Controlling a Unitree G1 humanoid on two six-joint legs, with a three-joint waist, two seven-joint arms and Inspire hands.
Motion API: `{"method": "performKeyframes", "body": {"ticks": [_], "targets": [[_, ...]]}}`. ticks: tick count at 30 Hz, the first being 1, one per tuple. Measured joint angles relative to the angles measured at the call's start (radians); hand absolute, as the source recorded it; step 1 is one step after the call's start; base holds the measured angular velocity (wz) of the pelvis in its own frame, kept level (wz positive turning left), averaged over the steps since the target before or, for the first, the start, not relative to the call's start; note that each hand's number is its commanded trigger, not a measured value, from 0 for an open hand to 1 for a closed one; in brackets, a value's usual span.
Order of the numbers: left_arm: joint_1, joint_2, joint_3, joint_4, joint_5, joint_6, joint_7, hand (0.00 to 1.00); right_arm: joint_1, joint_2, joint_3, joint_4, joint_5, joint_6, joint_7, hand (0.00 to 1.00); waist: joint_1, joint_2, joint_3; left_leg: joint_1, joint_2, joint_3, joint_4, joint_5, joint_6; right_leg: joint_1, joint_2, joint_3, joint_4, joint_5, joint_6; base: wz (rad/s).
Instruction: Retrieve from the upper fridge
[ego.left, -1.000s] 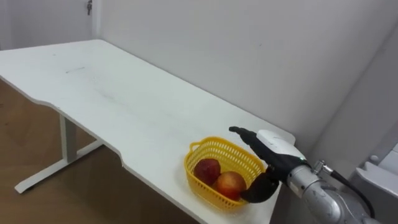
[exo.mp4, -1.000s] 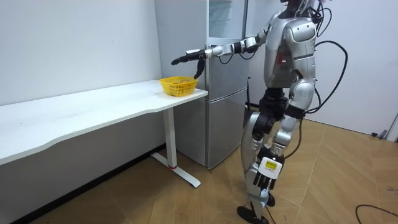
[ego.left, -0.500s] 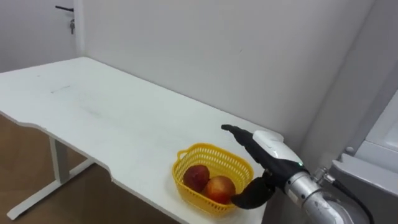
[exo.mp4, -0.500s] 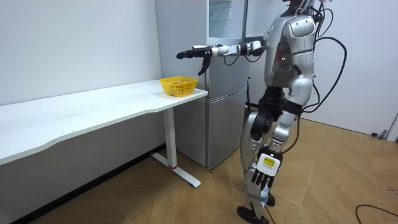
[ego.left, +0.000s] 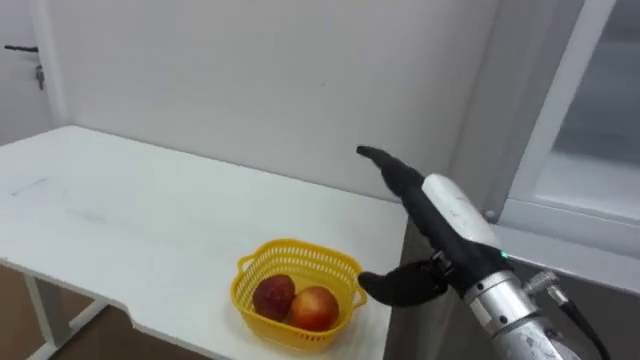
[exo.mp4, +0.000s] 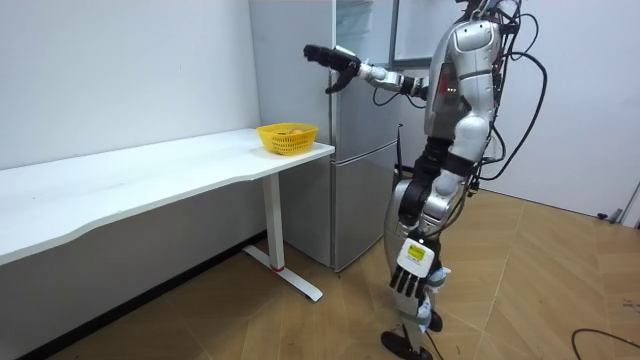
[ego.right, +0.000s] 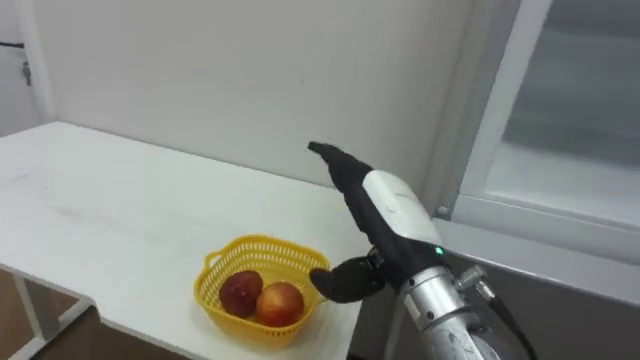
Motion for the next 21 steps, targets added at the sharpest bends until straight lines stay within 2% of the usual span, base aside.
{"method": "performKeyframes", "body": {"ticks": [3,7,11,14,17,21], "targets": [[0.01,-0.007,0.0,0.0,0.0,-0.008,0.014,0.0,0.03,0.002,-0.023,-0.048,0.024,-0.023,-0.021,0.0,-0.021,0.021,-0.0052,0.017,0.002,0.022,-0.02,0.001,0.001,-0.001,0.001,0.022,0.006,-0.001,0.001,-0.23],[0.014,-0.012,0.0,0.001,0.0,-0.025,0.02,0.0,0.053,0.008,-0.037,-0.086,0.072,-0.029,-0.042,0.0,-0.042,0.023,-0.0071,0.033,0.009,0.056,-0.032,0.002,0.0,-0.015,0.012,0.07,0.012,-0.001,0.001,-0.31],[0.004,-0.02,0.0,0.009,0.0,-0.045,0.017,0.0,0.061,0.031,-0.078,-0.167,0.094,-0.033,-0.05,0.0,-0.075,0.014,-0.0066,0.032,0.008,0.067,-0.031,0.001,0.001,-0.018,0.012,0.073,0.006,-0.001,0.002,-0.09],[0.006,-0.024,0.0,0.009,0.0,-0.047,0.018,0.0,0.08,0.051,-0.122,-0.26,0.117,-0.061,-0.081,0.0,-0.093,0.01,-0.0087,0.035,0.008,0.068,-0.032,0.001,0.001,-0.013,0.02,0.073,-0.004,0.002,0.004,-0.03],[0.005,-0.024,0.0,0.008,0.0,-0.051,0.028,0.0,0.084,0.07,-0.131,-0.297,0.125,-0.09,-0.105,0.0,-0.108,0.016,-0.005,0.043,0.01,0.076,-0.032,0.001,0.001,-0.007,0.021,0.077,-0.008,0.003,0.004,-0.06],[0.001,-0.027,0.0,0.014,0.0,-0.061,0.048,0.0,0.153,0.079,-0.142,-0.349,0.124,-0.096,-0.106,0.0,-0.126,0.033,-0.0051,0.043,0.015,0.081,-0.041,0.001,0.001,-0.014,0.022,0.08,-0.016,0.006,0.001,-0.01]]}}
